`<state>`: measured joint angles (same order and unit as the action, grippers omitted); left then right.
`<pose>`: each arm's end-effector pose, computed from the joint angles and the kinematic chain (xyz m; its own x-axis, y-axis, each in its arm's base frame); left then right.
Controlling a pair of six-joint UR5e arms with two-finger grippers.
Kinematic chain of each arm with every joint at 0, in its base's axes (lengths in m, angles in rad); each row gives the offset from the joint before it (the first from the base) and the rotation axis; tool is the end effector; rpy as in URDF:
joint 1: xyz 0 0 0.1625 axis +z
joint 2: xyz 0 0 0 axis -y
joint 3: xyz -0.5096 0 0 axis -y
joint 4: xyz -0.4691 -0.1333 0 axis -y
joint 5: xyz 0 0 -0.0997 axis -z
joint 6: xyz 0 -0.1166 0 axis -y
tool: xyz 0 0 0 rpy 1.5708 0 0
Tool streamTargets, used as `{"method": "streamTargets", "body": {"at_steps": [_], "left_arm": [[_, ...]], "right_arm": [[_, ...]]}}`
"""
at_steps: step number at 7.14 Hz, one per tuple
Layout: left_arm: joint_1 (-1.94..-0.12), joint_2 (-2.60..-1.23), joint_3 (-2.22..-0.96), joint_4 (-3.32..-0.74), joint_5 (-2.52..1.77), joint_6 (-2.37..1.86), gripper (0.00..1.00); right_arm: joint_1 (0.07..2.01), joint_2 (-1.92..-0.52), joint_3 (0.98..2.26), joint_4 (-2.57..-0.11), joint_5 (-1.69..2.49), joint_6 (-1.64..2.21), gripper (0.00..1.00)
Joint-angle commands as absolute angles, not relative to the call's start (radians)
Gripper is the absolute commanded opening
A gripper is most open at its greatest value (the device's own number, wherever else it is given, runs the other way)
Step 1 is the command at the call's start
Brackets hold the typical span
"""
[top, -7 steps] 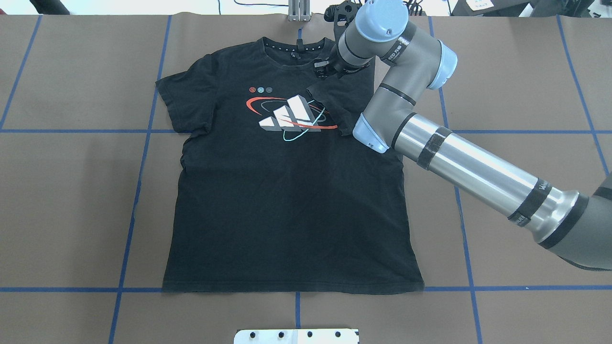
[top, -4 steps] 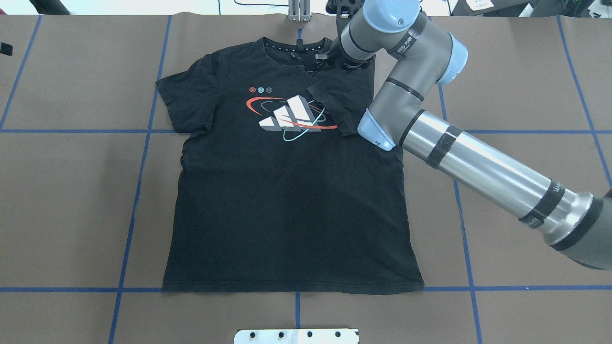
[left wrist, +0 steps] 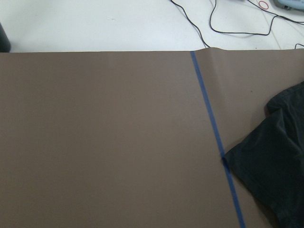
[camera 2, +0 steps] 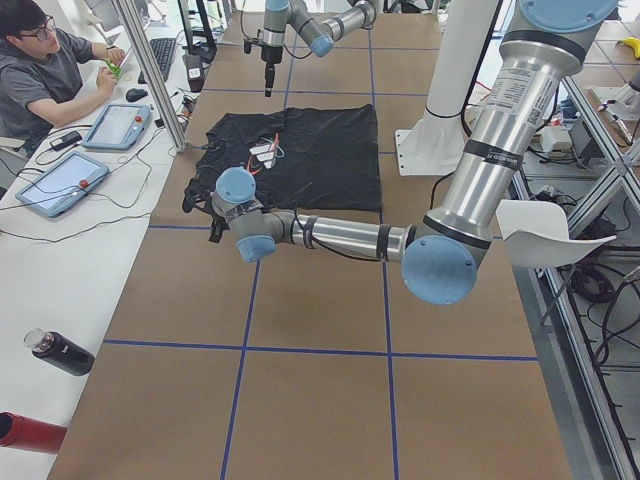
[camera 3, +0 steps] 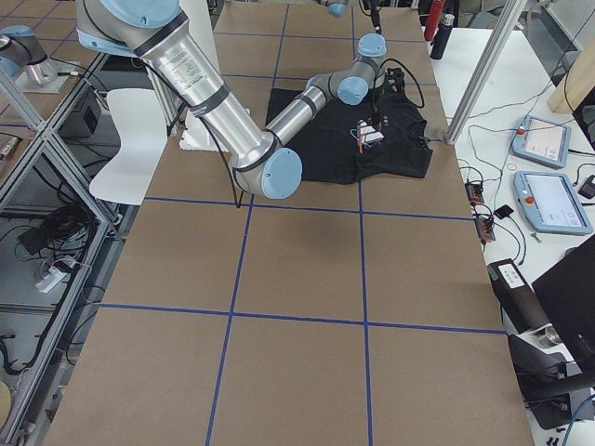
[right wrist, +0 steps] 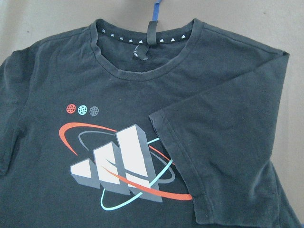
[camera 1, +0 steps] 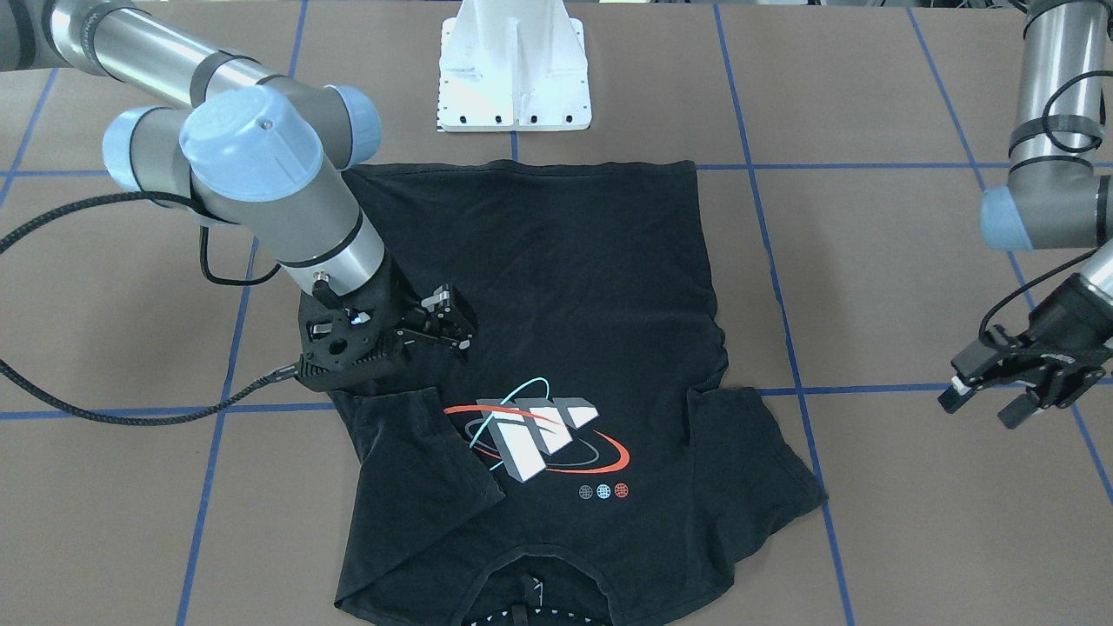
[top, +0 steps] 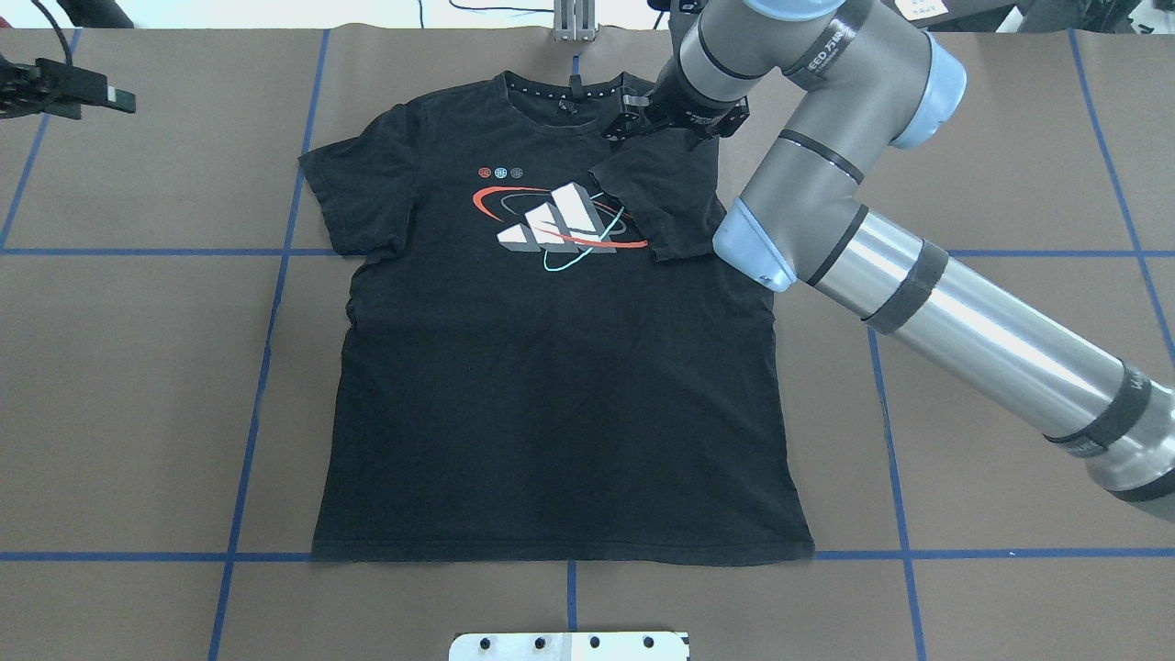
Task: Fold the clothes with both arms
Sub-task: 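Fold the grasped sleeve inward over the logo with the right gripper, then move the left arm toward the other sleeve while the right gripper holds position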
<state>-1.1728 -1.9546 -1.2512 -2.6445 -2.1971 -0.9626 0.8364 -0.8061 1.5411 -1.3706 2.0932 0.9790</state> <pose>0.2450 -0.7502 0.5541 0.4424 0.1423 -0.8855 0.3508 0.8812 0.3169 -0.5080 -0.6748 0.1954 0.5389 -0.1245 0.8331 -0.0886 0.9751 0.2031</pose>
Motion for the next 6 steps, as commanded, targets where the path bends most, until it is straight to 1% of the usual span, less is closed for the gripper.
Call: {"method": "streamTargets", "body": {"at_steps": [1, 3, 4, 6], "left_arm": [[-1.083, -2.055, -1.093, -2.768, -2.022, -1.069, 1.00], [-0.991, -2.127, -1.011, -2.792, -1.883, -1.124, 0.99], [-0.973, -2.176, -0.946, -2.792, -1.859, -1.123, 0.98], [-0.921, -2.189, -0.907, -2.786, -1.766, -1.115, 0.92]], "right_arm": [[0.842, -0.860, 1.641, -1.425, 2.141, 1.047, 1.00], [0.842, -0.868, 1.651, -1.419, 2.149, 1.078, 1.00], [0.842, -0.873, 1.651, -1.414, 2.148, 1.078, 1.00], [0.841, -0.871, 1.651, -1.411, 2.146, 1.078, 1.00]]}}
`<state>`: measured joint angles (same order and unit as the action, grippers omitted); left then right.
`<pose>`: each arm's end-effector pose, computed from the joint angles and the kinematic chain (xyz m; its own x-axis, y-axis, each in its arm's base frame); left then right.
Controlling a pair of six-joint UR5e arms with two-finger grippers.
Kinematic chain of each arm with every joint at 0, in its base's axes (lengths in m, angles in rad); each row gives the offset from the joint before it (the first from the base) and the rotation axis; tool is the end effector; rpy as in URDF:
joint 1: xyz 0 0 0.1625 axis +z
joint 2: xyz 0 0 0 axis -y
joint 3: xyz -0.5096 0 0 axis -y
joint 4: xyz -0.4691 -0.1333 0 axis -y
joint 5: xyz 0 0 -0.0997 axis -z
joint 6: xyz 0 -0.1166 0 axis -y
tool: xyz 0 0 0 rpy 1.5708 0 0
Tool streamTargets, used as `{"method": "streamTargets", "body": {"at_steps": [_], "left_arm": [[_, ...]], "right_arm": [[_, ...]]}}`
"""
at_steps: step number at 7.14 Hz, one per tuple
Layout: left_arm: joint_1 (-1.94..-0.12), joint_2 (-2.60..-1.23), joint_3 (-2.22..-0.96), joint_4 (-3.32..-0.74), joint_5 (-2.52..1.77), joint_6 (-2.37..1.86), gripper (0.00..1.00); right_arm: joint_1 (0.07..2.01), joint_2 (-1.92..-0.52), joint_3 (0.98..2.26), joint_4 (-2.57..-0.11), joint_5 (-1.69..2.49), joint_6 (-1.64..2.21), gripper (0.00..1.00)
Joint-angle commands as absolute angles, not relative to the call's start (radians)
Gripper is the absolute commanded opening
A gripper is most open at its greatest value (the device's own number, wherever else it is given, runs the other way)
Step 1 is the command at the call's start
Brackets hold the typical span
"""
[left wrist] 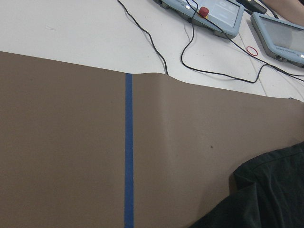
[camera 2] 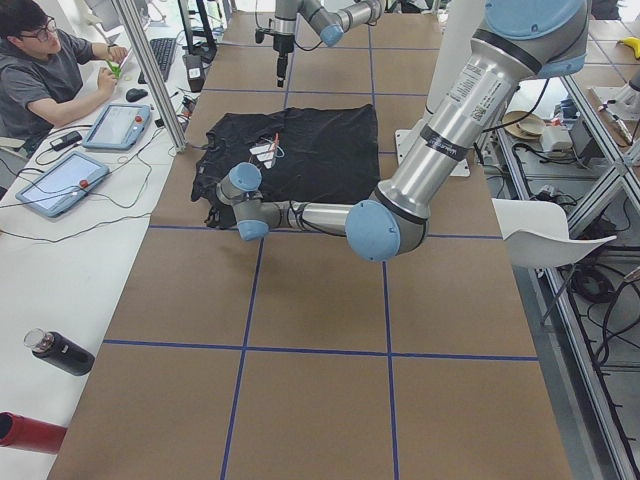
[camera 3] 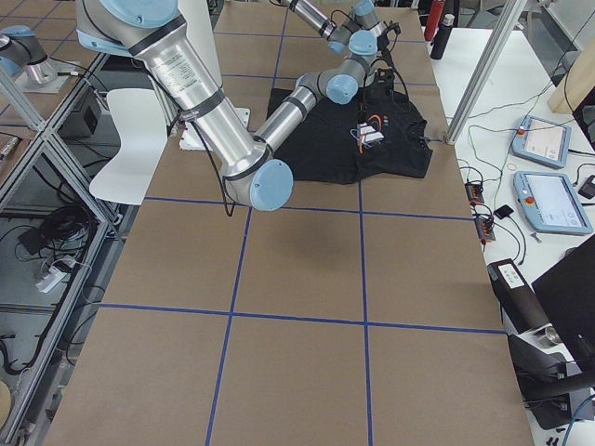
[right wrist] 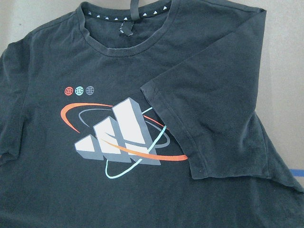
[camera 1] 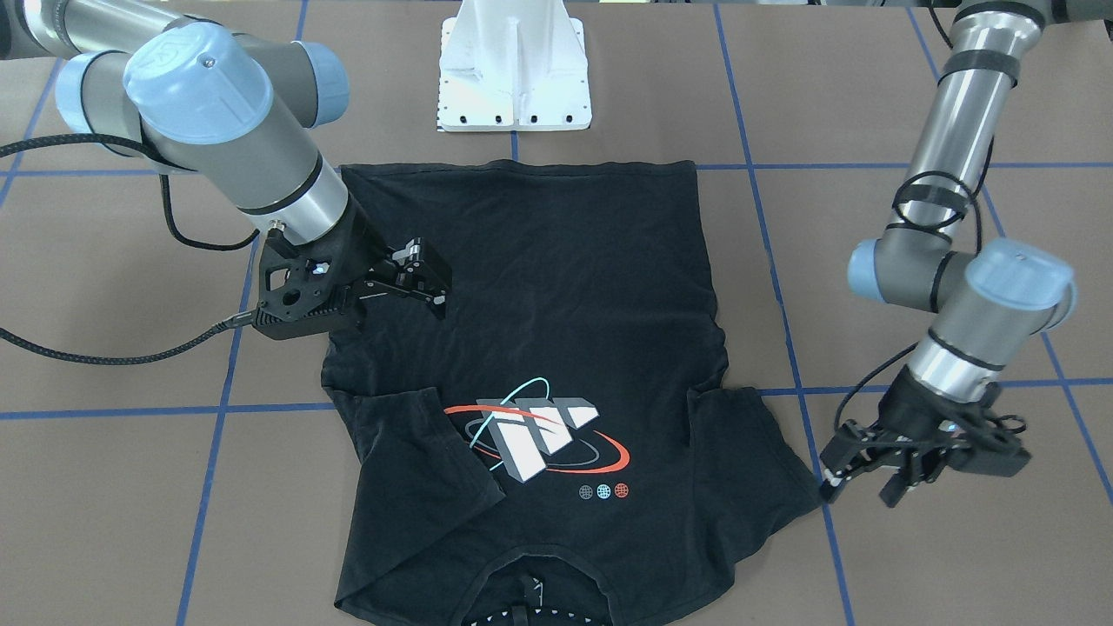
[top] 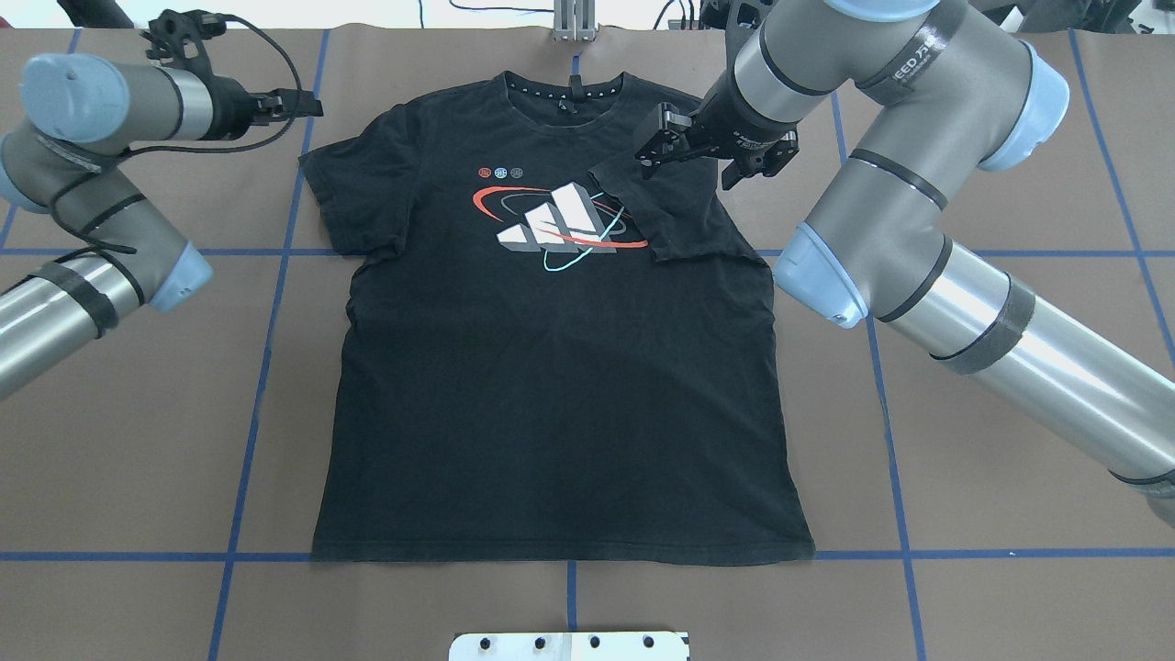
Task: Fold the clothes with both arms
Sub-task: 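Move the left arm toward the other sleeve while the right gripper holds position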
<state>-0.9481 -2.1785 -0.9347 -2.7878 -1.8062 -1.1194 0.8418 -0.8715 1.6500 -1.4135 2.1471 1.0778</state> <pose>0.4400 -0.7948 0.5440 0.4852 0.0515 -0.8729 0.5023 0.8007 0.3265 -0.4808 -0.6430 0.2008 0.5057 -0.0295 0.8622 -0.1065 0.9896 0.0963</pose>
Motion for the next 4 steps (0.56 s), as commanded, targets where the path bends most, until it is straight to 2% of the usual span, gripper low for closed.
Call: {"method": "streamTargets", "body": {"at_steps": [1, 3, 4], "left_arm": [[-0.905, -2.186, -0.907, -2.786, -1.763, -1.114, 0.90], [-0.881, -2.186, -0.905, -2.784, -1.730, -1.098, 0.82], [-0.882, -2.184, -0.900, -2.781, -1.730, -1.082, 0.81]], "right_arm": [[0.841, -0.871, 1.651, -1.411, 2.146, 1.080, 1.00], [0.841, -0.871, 1.651, -1.411, 2.143, 1.080, 1.00], [0.841, -0.871, 1.651, -1.411, 2.143, 1.080, 1.00]]}}
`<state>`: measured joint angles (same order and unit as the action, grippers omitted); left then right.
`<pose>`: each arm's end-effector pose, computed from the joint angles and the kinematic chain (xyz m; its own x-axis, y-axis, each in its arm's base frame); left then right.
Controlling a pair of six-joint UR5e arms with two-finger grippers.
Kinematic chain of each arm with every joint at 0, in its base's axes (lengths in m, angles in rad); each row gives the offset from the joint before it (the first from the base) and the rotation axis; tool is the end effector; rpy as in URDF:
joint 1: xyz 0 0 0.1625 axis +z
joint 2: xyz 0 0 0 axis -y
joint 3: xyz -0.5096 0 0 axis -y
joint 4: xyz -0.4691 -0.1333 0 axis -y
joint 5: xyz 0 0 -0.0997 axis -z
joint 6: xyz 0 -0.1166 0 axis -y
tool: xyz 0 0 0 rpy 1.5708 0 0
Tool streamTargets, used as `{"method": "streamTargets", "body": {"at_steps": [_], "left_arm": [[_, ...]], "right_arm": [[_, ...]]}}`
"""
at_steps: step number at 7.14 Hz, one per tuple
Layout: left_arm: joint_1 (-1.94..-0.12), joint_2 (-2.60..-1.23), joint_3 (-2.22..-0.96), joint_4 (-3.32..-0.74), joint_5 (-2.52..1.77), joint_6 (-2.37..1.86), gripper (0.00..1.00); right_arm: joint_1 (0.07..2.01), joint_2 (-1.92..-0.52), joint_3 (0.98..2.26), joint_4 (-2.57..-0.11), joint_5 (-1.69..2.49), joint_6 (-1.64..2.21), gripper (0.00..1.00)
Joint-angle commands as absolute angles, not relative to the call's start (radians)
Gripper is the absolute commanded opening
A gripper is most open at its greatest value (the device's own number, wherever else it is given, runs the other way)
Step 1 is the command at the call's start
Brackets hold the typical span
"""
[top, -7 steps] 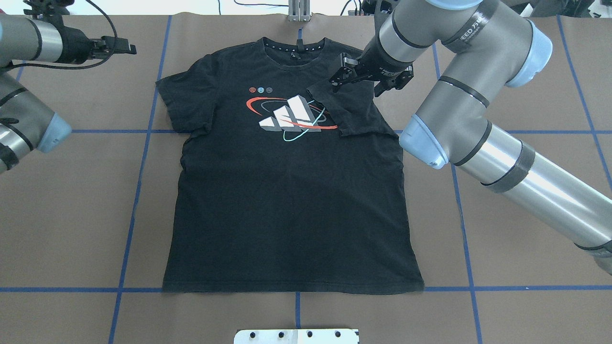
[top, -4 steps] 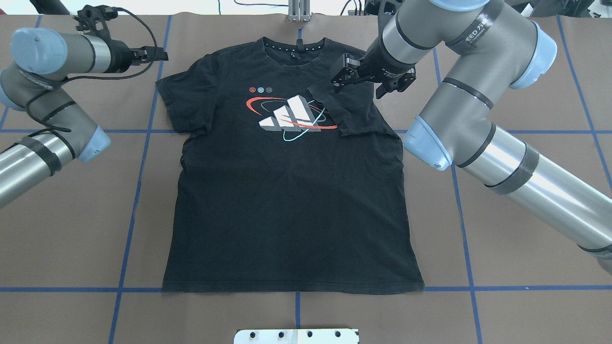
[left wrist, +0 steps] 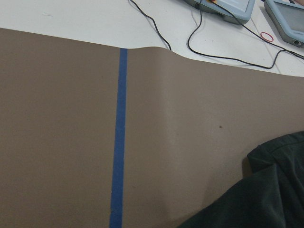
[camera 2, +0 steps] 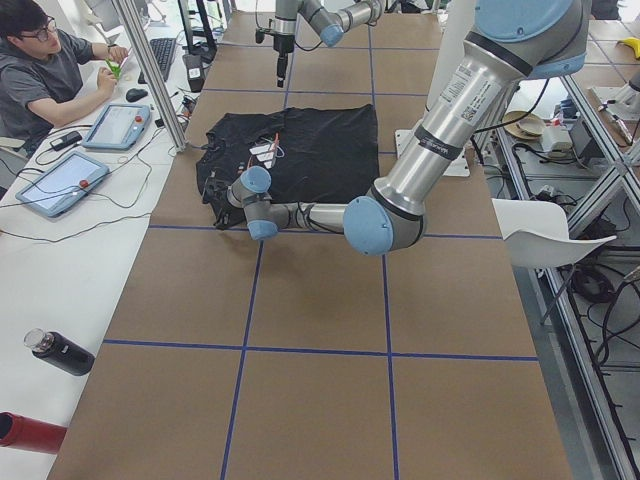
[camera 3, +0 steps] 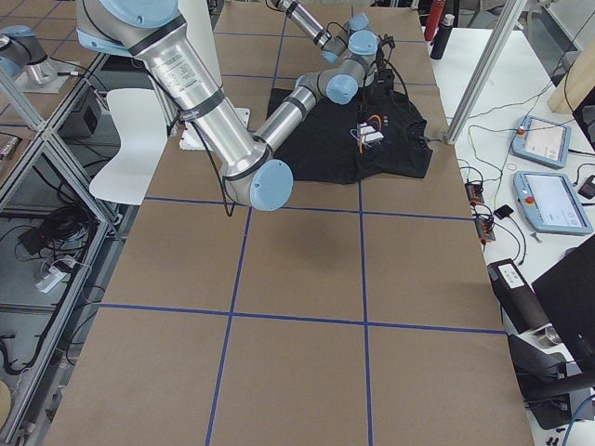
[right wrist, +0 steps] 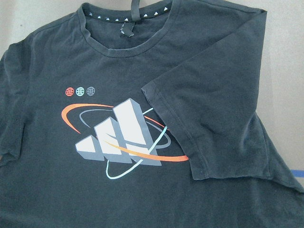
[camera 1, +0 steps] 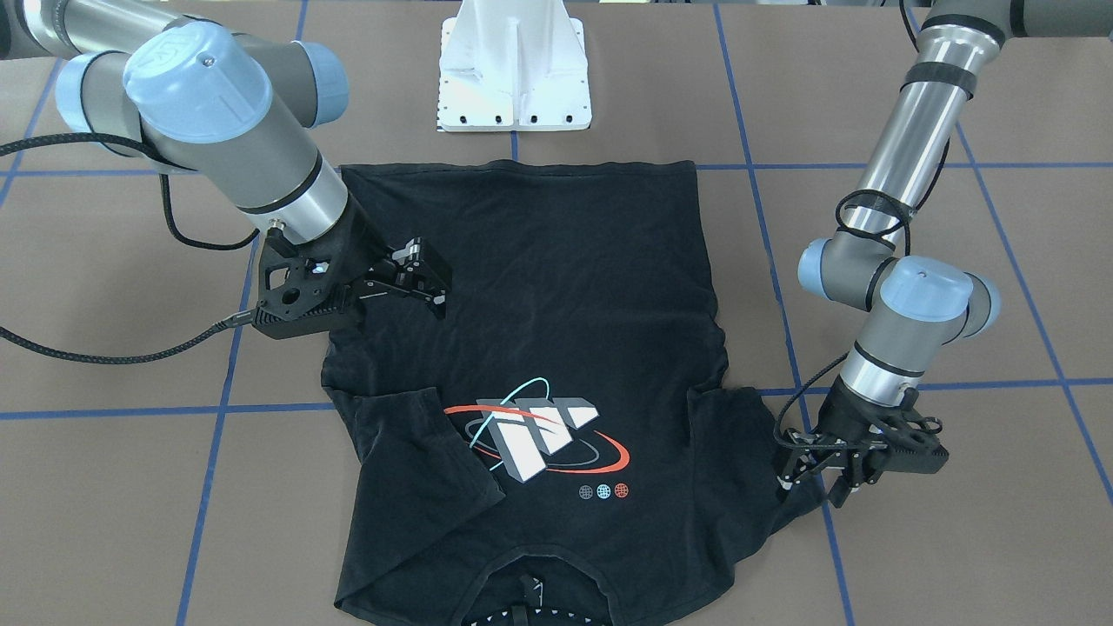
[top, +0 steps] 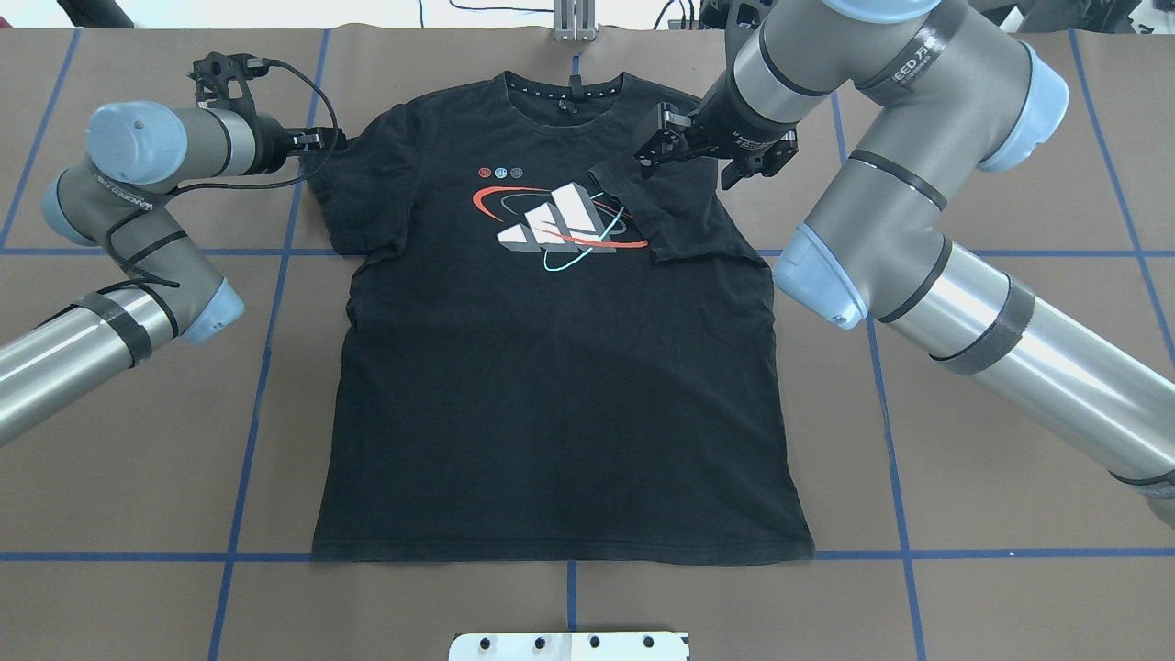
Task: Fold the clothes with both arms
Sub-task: 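Move the left arm toward the other sleeve while the right gripper holds position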
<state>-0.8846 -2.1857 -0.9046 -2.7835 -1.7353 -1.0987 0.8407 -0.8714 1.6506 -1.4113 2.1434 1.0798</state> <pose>0.4867 -0.7746 0.5571 0.5284 0.0628 -0.8467 0.4803 0.8002 0.3591 -0.4812 -0.6427 0.2003 0.5053 -0.0296 0.8624 -0.1094 0.9891 0.0981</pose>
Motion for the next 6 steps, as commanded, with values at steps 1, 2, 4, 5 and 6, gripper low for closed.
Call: {"method": "streamTargets", "body": {"at_steps": [1, 2, 4, 5, 6], "left_arm": [[-0.887, -2.183, -0.893, -2.780, -1.729, -1.077, 0.80], [-0.891, -2.181, -0.881, -2.780, -1.729, -1.060, 0.80], [-0.891, -2.181, -0.881, -2.764, -1.729, -1.054, 0.78], [-0.891, -2.181, -0.882, -2.764, -1.729, -1.054, 0.74], [-0.891, -2.181, -0.882, -2.764, -1.730, -1.054, 0.64]], "right_arm": [[0.841, -0.870, 1.649, -1.411, 2.143, 1.080, 1.00], [0.841, -0.871, 1.648, -1.411, 2.143, 1.078, 1.00], [0.841, -0.870, 1.646, -1.411, 2.141, 1.078, 1.00], [0.841, -0.871, 1.646, -1.413, 2.141, 1.078, 1.00], [0.841, -0.871, 1.644, -1.411, 2.141, 1.078, 1.00]]}}
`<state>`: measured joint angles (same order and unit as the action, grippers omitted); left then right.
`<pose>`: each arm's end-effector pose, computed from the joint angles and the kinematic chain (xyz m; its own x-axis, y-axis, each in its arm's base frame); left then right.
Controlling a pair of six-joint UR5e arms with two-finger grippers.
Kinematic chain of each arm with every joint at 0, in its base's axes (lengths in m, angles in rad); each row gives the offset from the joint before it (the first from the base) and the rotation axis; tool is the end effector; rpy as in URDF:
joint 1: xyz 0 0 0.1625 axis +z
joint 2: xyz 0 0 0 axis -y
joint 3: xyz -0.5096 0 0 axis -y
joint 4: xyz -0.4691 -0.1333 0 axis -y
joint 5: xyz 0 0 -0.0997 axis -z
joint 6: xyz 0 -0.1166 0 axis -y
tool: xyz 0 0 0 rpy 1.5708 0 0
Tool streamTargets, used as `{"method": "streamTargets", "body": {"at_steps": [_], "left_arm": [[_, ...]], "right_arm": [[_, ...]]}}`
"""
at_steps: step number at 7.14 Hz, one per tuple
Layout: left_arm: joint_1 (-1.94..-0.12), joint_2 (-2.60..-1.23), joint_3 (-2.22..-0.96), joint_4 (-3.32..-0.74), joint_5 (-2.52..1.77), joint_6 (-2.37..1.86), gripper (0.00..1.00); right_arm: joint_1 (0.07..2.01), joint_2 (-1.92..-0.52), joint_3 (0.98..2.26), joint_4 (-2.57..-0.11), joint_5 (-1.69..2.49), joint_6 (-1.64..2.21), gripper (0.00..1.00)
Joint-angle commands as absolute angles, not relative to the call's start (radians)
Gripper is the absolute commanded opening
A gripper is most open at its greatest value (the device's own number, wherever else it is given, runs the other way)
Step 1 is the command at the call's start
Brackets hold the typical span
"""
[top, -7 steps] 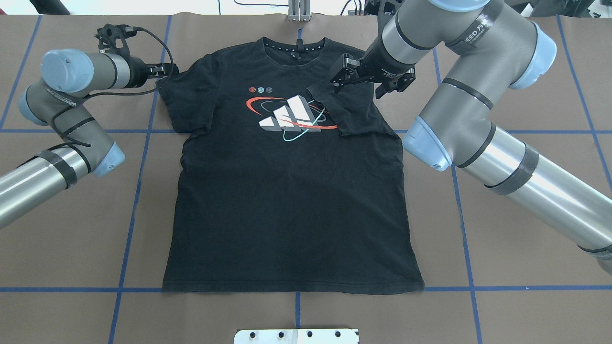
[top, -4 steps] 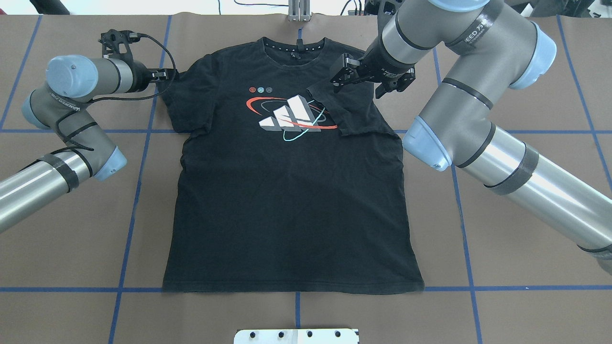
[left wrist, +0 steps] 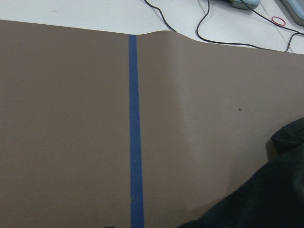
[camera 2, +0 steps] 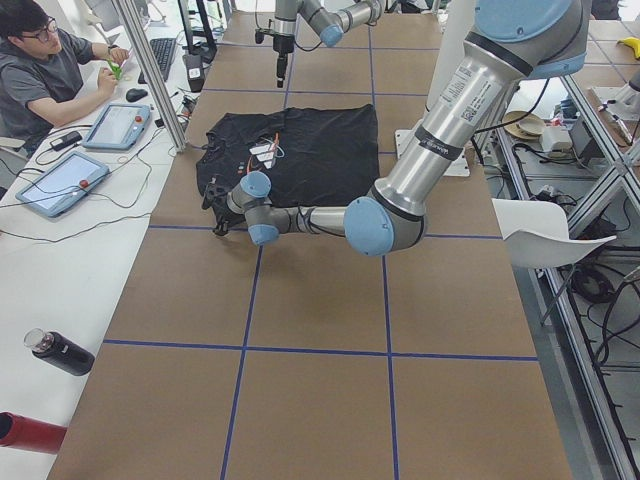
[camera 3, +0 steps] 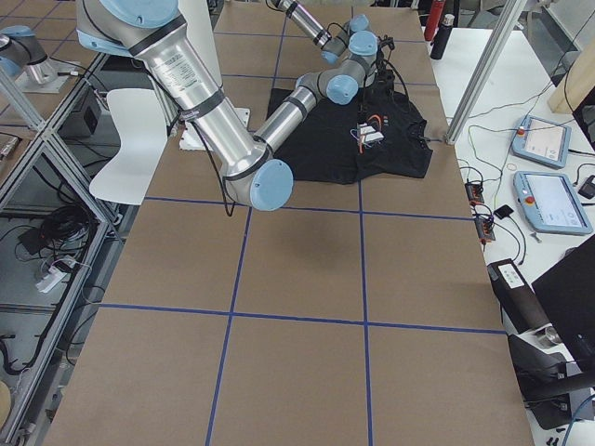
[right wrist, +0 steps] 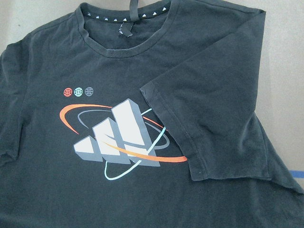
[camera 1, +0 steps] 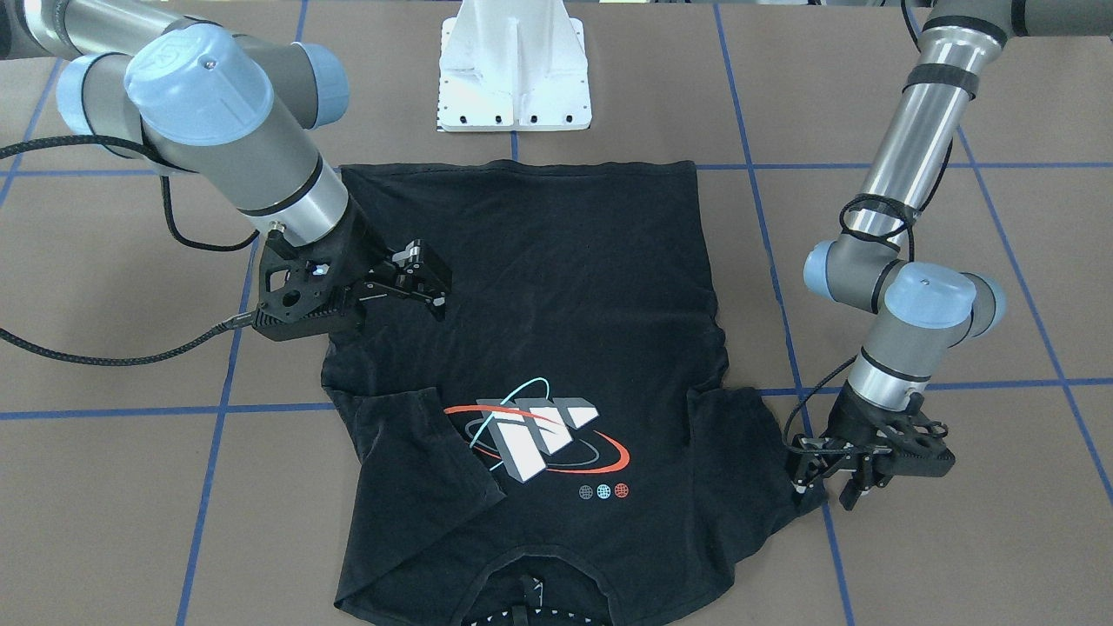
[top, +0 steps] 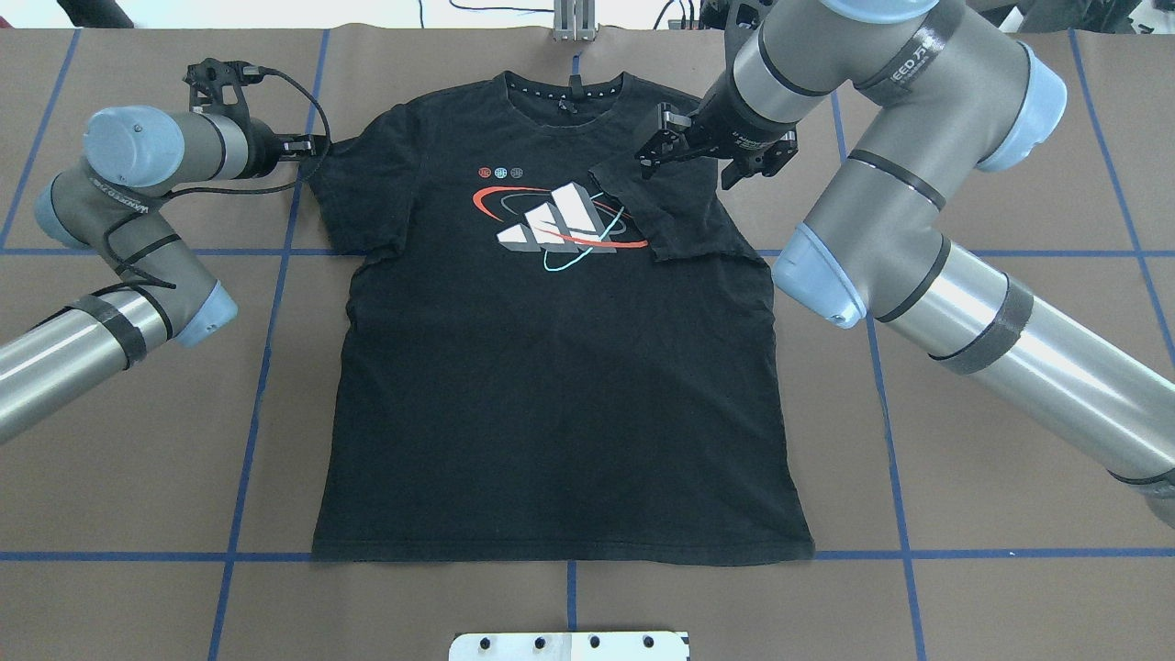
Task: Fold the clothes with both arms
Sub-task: 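Move the left arm toward the other sleeve while the right gripper holds position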
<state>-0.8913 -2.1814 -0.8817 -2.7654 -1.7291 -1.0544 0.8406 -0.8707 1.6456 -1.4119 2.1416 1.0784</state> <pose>0.4806 -0.7778 0.5778 0.5753 0.0637 -0.8154 0.4543 0.8041 0.3834 -0.4824 -0.6442 0.2022 0.5090 -0.0278 0.8603 -0.1096 0.9892 0.0968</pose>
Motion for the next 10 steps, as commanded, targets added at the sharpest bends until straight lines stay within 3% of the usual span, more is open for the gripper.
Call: {"method": "streamTargets", "body": {"at_steps": [1, 4, 6, 8, 10], "left_arm": [[-0.891, -2.183, -0.882, -2.764, -1.730, -1.054, 0.55], [-0.891, -2.183, -0.891, -2.763, -1.733, -1.054, 0.17], [-0.891, -2.181, -0.891, -2.761, -1.732, -1.054, 0.00], [-0.893, -2.181, -0.897, -2.744, -1.735, -1.054, 0.00], [-0.896, -2.184, -1.018, -2.598, -1.741, -1.058, 0.00]], "right_arm": [[0.841, -0.871, 1.644, -1.411, 2.140, 1.078, 1.00], [0.842, -0.873, 1.644, -1.411, 2.140, 1.078, 1.00], [0.842, -0.877, 1.643, -1.411, 2.138, 1.077, 1.00], [0.842, -0.879, 1.641, -1.411, 2.138, 1.077, 1.00], [0.842, -0.877, 1.643, -1.411, 2.138, 1.078, 1.00]]}}
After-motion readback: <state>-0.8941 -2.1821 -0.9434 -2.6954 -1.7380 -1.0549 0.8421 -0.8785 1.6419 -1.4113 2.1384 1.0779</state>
